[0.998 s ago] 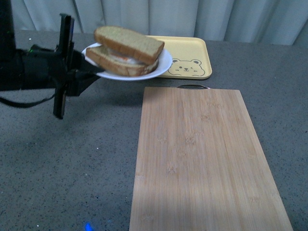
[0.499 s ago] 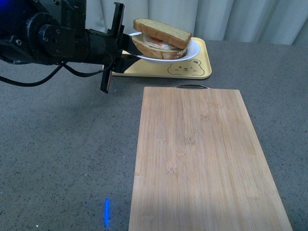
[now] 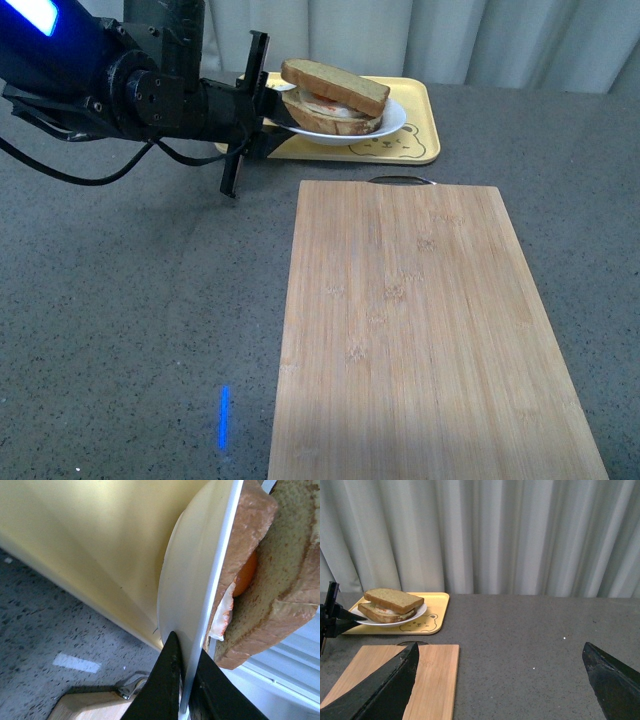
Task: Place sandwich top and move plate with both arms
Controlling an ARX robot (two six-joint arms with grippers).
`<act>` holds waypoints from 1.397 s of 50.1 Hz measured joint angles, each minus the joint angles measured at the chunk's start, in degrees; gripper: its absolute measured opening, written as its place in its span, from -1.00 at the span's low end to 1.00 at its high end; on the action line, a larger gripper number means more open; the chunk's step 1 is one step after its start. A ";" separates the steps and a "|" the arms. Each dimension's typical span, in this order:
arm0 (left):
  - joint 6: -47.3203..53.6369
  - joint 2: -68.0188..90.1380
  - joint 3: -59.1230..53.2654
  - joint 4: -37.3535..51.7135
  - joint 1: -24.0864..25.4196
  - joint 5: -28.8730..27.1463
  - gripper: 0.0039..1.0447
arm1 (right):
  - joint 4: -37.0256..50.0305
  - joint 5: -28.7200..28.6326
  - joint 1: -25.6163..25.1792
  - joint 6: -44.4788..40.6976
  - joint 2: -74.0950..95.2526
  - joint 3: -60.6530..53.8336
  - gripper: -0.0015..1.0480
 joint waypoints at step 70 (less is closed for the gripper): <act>75.43 -44.96 -69.02 52.59 4.09 -31.43 -0.74 | -0.02 0.00 0.00 -0.02 0.00 0.00 0.82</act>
